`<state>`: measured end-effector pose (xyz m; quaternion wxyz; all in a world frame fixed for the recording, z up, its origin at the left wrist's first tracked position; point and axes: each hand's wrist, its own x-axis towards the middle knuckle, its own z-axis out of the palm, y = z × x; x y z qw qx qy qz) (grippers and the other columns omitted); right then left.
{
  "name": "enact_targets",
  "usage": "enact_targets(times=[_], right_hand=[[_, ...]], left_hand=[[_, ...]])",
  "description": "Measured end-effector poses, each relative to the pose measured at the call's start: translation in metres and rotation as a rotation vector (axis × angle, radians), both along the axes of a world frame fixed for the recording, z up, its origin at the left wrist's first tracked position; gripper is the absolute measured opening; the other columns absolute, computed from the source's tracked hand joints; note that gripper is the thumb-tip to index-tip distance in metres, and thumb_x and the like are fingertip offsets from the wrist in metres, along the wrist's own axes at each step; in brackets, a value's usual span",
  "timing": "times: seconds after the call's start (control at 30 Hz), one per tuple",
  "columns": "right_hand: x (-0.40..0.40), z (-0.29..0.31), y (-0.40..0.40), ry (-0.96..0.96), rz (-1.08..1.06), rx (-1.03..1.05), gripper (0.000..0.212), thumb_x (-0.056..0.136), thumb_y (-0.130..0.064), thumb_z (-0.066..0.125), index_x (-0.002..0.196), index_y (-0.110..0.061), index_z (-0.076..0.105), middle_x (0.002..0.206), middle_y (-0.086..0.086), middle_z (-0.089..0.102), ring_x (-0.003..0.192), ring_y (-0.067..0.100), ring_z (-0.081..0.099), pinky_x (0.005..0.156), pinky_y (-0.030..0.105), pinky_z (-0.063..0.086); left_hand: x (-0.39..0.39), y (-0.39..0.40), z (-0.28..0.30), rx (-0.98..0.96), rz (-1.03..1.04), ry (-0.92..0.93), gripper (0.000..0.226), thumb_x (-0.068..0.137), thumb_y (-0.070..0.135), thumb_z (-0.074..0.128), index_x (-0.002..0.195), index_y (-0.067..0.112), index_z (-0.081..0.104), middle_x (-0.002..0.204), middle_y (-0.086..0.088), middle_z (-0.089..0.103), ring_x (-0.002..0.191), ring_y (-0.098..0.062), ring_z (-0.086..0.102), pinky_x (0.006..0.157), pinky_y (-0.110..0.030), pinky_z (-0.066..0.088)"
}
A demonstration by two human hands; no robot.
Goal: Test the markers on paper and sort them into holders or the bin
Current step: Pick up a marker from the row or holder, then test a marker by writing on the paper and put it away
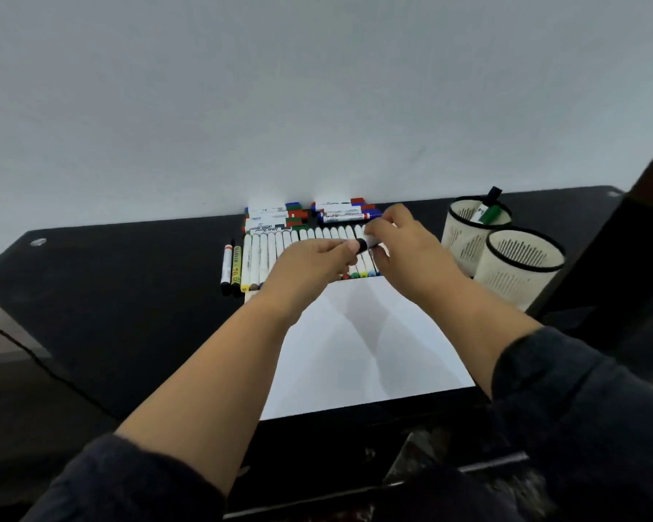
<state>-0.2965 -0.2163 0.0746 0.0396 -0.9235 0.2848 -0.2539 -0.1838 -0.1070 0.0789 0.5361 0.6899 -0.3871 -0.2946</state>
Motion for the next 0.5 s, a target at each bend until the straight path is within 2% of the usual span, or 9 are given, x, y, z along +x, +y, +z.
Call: enact_targets(times=[0.1,0.17,0.23,0.3,0.4,0.5], right_hand=[[-0.014,0.01,-0.025,-0.061,-0.05,0.041,0.031,0.085,0.001,0.051,0.115,-0.003,0.057,0.117,0.017,0.048,0.091,0.038,0.055,0.07,0.038,0.045],[-0.025,0.017,-0.04,-0.108,-0.117,0.081,0.031,0.085,0.001,0.052,0.116,-0.003,0.056,0.12,0.017,0.046,0.093,0.036,0.055,0.071,0.036,0.045],[-0.036,0.021,-0.054,-0.155,-0.173,0.127,0.029,0.088,0.0,0.051,0.116,-0.004,0.055,0.124,0.014,0.045,0.094,0.033,0.056,0.074,0.037,0.047],[-0.045,0.022,-0.067,-0.162,-0.208,0.161,0.03,0.089,-0.001,0.051,0.118,-0.006,0.054,0.125,0.012,0.044,0.096,0.032,0.056,0.077,0.036,0.046],[-0.057,0.02,-0.089,-0.129,-0.277,0.227,0.029,0.091,-0.006,0.05,0.119,-0.009,0.052,0.126,0.01,0.043,0.099,0.027,0.054,0.075,0.03,0.041],[-0.061,0.016,-0.107,-0.079,-0.326,0.291,0.026,0.093,-0.011,0.048,0.119,-0.012,0.051,0.126,0.008,0.046,0.103,0.027,0.054,0.083,0.034,0.045]], left_hand=[[-0.004,-0.027,0.002,-0.009,-0.062,-0.029,0.017,0.091,0.043,0.054,0.092,0.032,0.067,0.1,0.01,0.07,0.1,-0.007,0.063,0.092,-0.03,0.048],[-0.004,-0.043,0.0,-0.004,-0.053,-0.054,0.025,0.092,0.044,0.051,0.109,0.032,0.065,0.114,0.012,0.065,0.111,-0.007,0.057,0.089,-0.024,0.047],[-0.002,-0.06,-0.006,0.08,-0.035,-0.199,0.038,0.096,0.043,0.045,0.129,0.028,0.055,0.126,0.013,0.055,0.12,-0.009,0.048,0.088,-0.021,0.043],[0.003,-0.075,-0.018,0.2,-0.031,-0.387,0.045,0.099,0.041,0.038,0.14,0.025,0.043,0.143,0.005,0.044,0.132,-0.015,0.039,0.103,-0.029,0.033],[0.013,-0.099,-0.045,0.351,-0.055,-0.539,0.051,0.1,0.039,0.034,0.147,0.02,0.029,0.154,0.0,0.025,0.141,-0.019,0.025,0.111,-0.032,0.022],[0.024,-0.118,-0.07,0.457,-0.095,-0.669,0.055,0.101,0.038,0.03,0.15,0.016,0.016,0.159,-0.003,0.004,0.145,-0.018,0.006,0.114,-0.034,0.013]])
